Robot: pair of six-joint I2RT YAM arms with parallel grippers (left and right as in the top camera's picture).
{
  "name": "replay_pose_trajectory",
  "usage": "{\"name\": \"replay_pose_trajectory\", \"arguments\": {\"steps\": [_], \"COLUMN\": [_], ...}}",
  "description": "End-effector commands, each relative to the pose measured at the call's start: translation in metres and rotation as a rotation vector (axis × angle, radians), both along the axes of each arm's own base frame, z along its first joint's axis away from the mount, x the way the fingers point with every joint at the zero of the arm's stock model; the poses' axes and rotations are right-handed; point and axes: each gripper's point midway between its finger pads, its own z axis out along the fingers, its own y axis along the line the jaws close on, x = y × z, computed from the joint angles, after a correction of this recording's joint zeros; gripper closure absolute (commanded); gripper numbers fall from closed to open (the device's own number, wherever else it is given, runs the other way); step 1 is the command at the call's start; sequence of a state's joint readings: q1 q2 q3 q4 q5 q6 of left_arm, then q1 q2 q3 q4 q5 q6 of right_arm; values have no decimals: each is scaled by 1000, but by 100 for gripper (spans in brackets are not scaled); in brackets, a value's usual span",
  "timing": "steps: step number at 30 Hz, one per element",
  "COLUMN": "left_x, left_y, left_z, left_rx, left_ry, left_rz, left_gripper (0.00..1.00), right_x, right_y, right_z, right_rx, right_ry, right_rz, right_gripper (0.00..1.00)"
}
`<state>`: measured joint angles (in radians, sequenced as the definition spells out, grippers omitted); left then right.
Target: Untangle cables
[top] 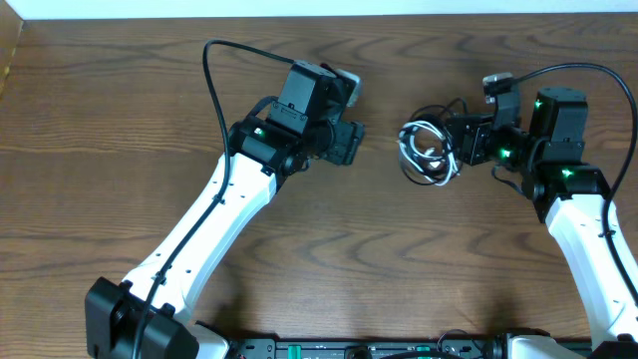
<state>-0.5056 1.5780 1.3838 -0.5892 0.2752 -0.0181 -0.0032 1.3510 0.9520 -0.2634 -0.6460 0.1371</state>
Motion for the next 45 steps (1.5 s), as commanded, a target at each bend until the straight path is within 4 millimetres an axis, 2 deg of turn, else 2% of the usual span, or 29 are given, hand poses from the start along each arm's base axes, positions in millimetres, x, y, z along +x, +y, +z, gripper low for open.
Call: {"name": "replay_pose_trajectory", "arguments": {"steps": [1,6,10,17,20,28,32,40,41,42,44,45], "left_x": [-14,-14,-23,-17,-21,-11,-8,-7,-7,-6,-5,-5], "left_y": [-21,-24,-44,-69,-82,-87,-88,-89,-89,-88,-87,-87], "left_z": [8,5,6,-6,-3,1,4,4,4,3,2,2], "left_rx": [-101,-105,-174,-278,-356,-366,-371,-370,-368,-363,-355,-354], "left_ry": [37,44,45,69,79,26,4,-7,-11,-14,-17,-14], "left_rz": [-118,-134,-273,-366,-436,-442,-444,-450,-452,-450,-441,-441], "left_gripper": [30,29,28,28,29,29,42,46,50,59,85,92], "right_x": [-9,-20,-32,-54,-58,-67,-69,-75,-76,-77,-79,-80], "right_y": [14,20,25,30,30,35,36,37,36,36,36,36], "right_z": [21,45,66,96,100,101,102,110,111,113,116,117], "right_rx": [102,133,166,193,192,217,223,226,226,225,223,222], "right_ry": [-13,-62,-103,-172,-178,-162,-163,-187,-192,-197,-207,-213], "right_rz": [58,91,127,169,169,206,217,229,228,229,230,230], "right_gripper": [99,99,99,99,99,99,99,99,99,99,99,99]}}
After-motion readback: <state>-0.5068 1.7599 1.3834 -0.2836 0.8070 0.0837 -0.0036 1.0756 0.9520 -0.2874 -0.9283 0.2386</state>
